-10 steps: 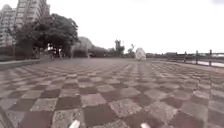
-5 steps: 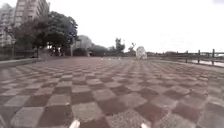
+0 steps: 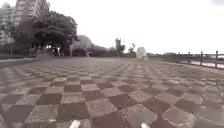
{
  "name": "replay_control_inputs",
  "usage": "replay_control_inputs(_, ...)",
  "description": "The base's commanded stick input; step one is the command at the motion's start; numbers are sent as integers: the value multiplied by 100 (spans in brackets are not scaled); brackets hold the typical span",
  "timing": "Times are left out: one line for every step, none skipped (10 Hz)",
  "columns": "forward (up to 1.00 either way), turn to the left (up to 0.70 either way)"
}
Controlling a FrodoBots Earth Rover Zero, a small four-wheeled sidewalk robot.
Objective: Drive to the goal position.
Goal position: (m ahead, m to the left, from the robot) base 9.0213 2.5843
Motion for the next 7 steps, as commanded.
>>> replay_control_inputs(70,0)
replay_control_inputs(70,0)
replay_control_inputs(70,0)
replay_control_inputs(70,0)
replay_control_inputs(70,0)
replay_control_inputs(70,0)
replay_control_inputs(70,0)
